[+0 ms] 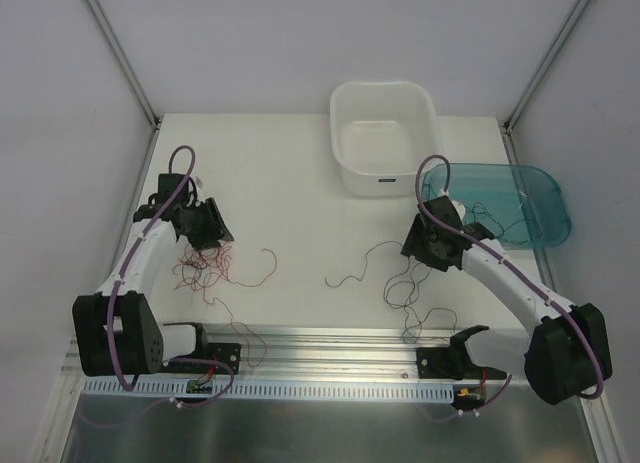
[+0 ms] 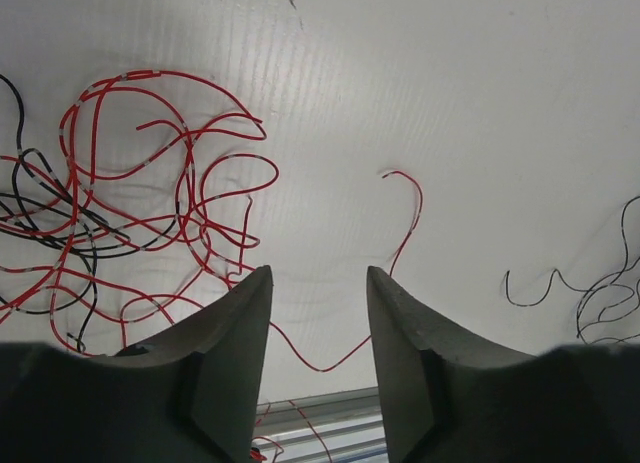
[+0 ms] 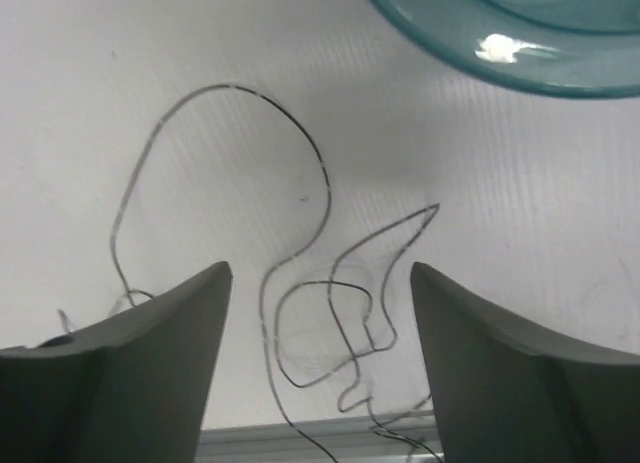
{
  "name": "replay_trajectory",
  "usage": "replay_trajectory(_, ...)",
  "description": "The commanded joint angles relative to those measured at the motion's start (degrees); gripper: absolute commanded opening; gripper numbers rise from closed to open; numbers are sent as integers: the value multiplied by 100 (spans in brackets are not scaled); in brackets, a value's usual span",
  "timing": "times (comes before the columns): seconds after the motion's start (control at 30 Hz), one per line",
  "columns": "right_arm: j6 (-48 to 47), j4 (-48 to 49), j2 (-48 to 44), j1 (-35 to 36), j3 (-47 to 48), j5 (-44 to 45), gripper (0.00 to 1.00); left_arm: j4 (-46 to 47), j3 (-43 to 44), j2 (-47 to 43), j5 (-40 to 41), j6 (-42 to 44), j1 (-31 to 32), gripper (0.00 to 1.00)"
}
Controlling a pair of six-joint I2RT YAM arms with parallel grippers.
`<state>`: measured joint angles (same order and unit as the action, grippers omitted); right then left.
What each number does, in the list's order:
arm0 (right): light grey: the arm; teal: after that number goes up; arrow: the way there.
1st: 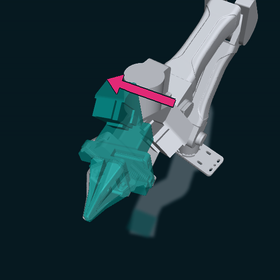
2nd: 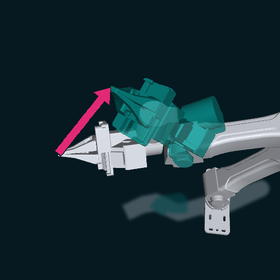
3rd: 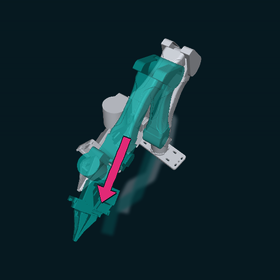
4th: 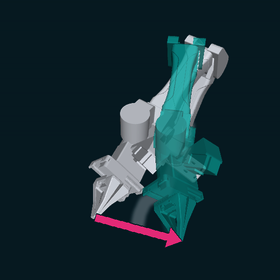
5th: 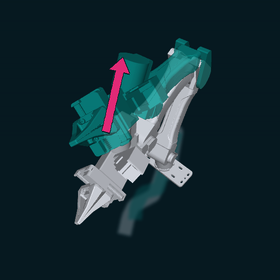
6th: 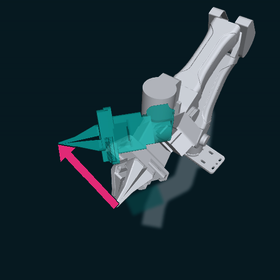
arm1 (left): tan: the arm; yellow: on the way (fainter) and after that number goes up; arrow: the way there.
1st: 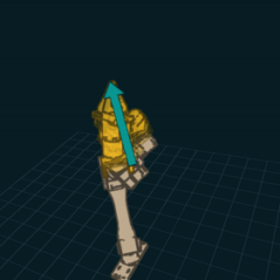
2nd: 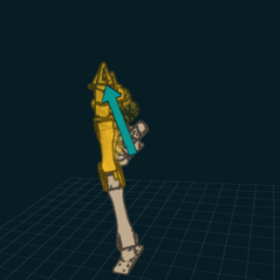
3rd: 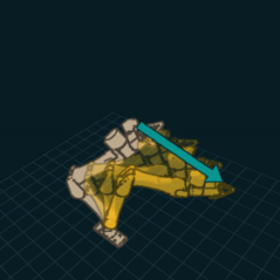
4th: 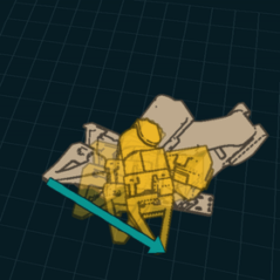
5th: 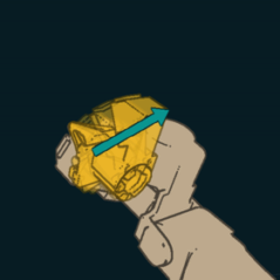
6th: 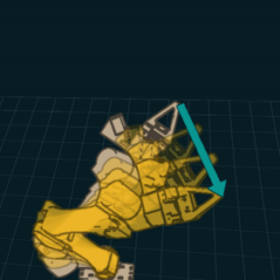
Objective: Untangle the cables
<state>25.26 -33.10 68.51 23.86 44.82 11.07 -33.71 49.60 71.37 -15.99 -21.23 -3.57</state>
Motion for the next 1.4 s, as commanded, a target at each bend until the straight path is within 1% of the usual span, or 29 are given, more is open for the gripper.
replay_trajectory(0.0, 304, -469, -338, 110, -254, -17, 81, 92, -187, -53, 122, 383, 129, 45)
replay_trajectory(0.03, 365, -547, -451, 137, -306, 0, 88, 145, -249, -80, 122, 409, 138, 48)
replay_trajectory(0.07, 488, -566, -496, 189, -429, 0, 92, 215, -371, -97, 140, 427, 155, 57)
replay_trajectory(0.1, 541, -592, -531, 207, -482, -8, 99, 347, -433, -141, 105, 453, 173, 62)
replay_trajectory(0.13, 585, -592, -575, 233, -552, -35, 100, 418, -486, -150, 122, 471, 181, 67)
replay_trajectory(0.17, 699, -583, -567, 251, -657, -52, 100, 462, -556, -159, 131, 488, 190, 77)
replay_trajectory(0.2, 735, -549, -558, 268, -711, -113, 100, 488, -583, -150, 148, 532, 199, 83)
replay_trajectory(0.23, 787, -531, -523, 286, -746, -114, 100, 506, -583, -141, 157, 567, 199, 87)
replay_trajectory(0.27, 831, -522, -488, 364, -781, -114, 99, 506, -549, -133, 192, 594, 199, 94)
replay_trajectory(0.3, 928, -504, -453, 409, -799, -36, 100, 506, -540, -141, 227, 612, 208, 97)
replay_trajectory(0.33, 972, -487, -392, 461, -799, 0, 100, 506, -540, -141, 254, 620, 208, 99)
replay_trajectory(0.47, 1183, -390, 12, 777, -764, 167, 100, 506, -504, -299, 596, 620, 208, 99)
replay_trajectory(0.5, 1236, -320, 74, 831, -747, 228, 99, 506, -513, -395, 788, 612, 199, 99)
replay_trajectory(0.63, 1456, -162, 443, 1015, -685, 378, 100, 506, -548, -598, 1009, 585, 208, 99)
replay_trajectory(0.77, 1517, -144, 900, 1234, -466, 449, 100, 515, -531, -625, 1028, 577, 199, 99)
replay_trajectory(0.83, 1570, -118, 1076, 1288, -413, 457, 92, 506, -540, -625, 1001, 577, 199, 99)
replay_trajectory(0.87, 1614, -109, 1120, 1349, -412, 475, 83, 506, -540, -625, 992, 577, 199, 99)
replay_trajectory(0.97, 1667, -30, 1165, 1402, -447, 493, 60, 506, -540, -642, 975, 577, 208, 98)
replay_trajectory(1.0, 1658, 49, 1173, 1402, -482, 466, 50, 506, -540, -642, 949, 568, 199, 98)
replay_trajectory(1.03, 1632, 76, 1147, 1402, -491, 457, 45, 506, -531, -642, 940, 568, 199, 98)
replay_trajectory(1.07, 1606, 93, 1121, 1411, -500, 457, 31, 506, -539, -642, 931, 568, 208, 98)
replay_trajectory(1.13, 1474, 181, 1042, 1411, -483, 457, 17, 506, -531, -642, 913, 568, 208, 98)
replay_trajectory(1.17, 1395, 190, 955, 1420, -457, 518, 4, 506, -531, -651, 905, 568, 199, 98)
replay_trajectory(1.2, 1229, 147, 901, 1437, -335, 554, 1, 506, -522, -651, 913, 568, 199, 98)
replay_trajectory(1.27, 1000, 6, 805, 1464, -132, 677, 1, 506, -539, -642, 913, 568, 199, 98)
replay_trajectory(1.37, 464, -459, 524, 1490, 596, 984, 1, 515, -531, -642, 887, 568, 208, 98)
